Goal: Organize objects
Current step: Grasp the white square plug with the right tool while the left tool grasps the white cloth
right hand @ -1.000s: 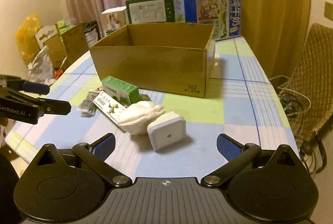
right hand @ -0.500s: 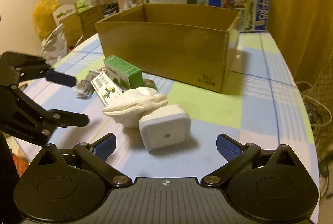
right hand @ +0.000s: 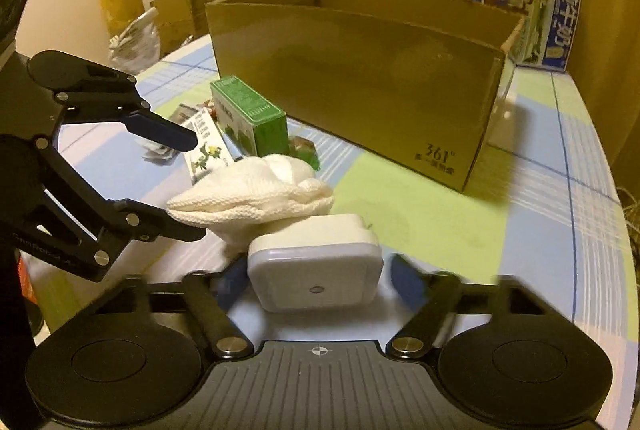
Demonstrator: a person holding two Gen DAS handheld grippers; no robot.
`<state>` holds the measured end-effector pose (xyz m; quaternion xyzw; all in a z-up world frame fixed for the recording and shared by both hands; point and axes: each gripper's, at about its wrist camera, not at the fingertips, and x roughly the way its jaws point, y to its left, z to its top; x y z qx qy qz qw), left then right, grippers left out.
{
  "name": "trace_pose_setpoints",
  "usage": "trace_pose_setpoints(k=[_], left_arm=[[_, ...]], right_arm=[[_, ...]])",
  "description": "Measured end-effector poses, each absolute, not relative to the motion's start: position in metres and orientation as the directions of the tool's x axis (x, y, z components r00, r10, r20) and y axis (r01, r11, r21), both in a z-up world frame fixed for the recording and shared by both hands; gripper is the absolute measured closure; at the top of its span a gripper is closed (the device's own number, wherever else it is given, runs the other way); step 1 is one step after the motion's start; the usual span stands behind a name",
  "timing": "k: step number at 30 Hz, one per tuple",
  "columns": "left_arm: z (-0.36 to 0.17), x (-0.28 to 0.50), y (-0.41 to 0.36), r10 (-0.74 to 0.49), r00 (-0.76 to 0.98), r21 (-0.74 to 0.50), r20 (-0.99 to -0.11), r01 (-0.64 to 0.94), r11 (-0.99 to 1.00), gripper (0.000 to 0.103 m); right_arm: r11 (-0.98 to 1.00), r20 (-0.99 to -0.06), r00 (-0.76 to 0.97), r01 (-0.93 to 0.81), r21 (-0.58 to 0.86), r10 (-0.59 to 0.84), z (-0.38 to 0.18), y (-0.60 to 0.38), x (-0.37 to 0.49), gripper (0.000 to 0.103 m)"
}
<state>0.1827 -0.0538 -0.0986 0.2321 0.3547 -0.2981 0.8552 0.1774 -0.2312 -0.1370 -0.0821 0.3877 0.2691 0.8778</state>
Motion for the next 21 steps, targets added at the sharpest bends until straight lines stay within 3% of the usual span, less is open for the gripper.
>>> trace_pose_setpoints(k=[9,21], left_arm=[[-0.107,0.185,-0.073,-0.378,0.564,0.201,-0.734,0.712,0.673,0.046],[-0.108,0.188,-0.095,-0.406,0.564,0.215,-0.719,0.736,0.642,0.070]], right_arm=[[0.906,-0.731,0.590,-0.413,0.093,0.344,-0.133,-0.253,0.177,0.041],[0.914,-0.724,0.594,-0.384,0.128,0.351,-0.127,-0.256,0.177,0.041]])
